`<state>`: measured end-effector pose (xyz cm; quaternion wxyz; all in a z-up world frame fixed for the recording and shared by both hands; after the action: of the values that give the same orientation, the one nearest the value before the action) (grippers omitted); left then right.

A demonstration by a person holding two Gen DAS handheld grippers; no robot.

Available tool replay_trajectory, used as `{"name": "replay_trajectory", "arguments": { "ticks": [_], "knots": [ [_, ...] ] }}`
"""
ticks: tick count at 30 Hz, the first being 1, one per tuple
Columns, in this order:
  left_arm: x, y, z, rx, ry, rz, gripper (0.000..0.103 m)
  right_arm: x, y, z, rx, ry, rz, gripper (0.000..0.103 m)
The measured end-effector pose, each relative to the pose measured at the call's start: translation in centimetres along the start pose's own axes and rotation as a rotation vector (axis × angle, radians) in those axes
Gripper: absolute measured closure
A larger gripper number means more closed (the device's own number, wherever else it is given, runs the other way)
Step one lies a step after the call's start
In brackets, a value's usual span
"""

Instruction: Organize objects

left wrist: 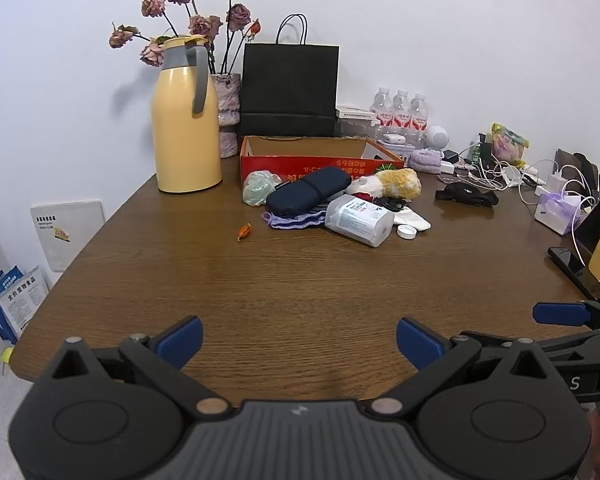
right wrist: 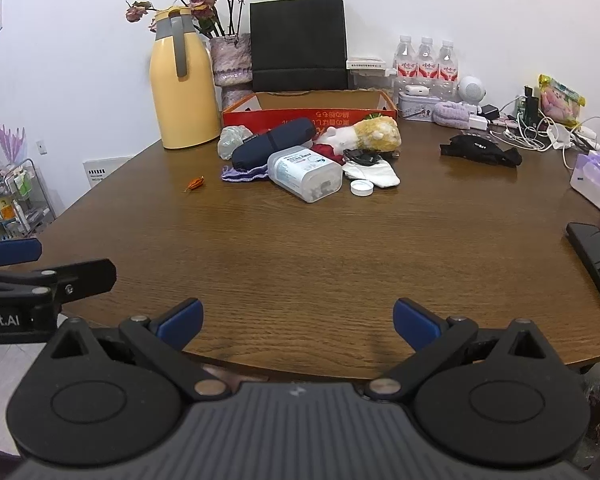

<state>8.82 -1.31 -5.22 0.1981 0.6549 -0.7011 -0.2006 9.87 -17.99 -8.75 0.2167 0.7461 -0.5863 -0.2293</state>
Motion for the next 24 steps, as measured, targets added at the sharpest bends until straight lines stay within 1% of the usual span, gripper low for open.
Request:
{"name": "replay_trajectory", "arguments": {
  "ticks": [5, 8, 12, 24],
  "knots": [
    [-0.07, -0.05, 0.02, -0.001, 0.0, -0.001, 0.0, 0.28, -0.02, -0.04, 0.006, -0.011, 0.005, 0.0],
    [-0.02, -0.15, 0.02, -0.004, -0.002, -0.002, 0.0, 0.49, 0.18, -0.23, 0.029, -0.009, 0.028, 0.0],
    [-0.03, -0.15, -0.02, -0.002, -0.002, -0.003, 0.0, 0.53, 0.45, -0.43, 0.044, -0.006, 0.032, 0.0],
    [-0.26, -0.21, 0.16, -0.004, -0.002, -0.003, 0.0, 0.48, 0.23, -0.25, 0.039, -0.007, 0.028, 0.0]
  ]
}}
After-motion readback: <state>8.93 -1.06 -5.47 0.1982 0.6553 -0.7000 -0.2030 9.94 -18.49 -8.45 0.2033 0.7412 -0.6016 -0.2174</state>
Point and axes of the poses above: each gripper's, at about its wrist camera, not at the fingertips, and y roughly against the way its jaws point, x to its right, z to its underside, the point moved 10 cm from there along -y, roughly the way its jaws point, and after that the axes turned 1 degree about -y, right-handed, at the moved point
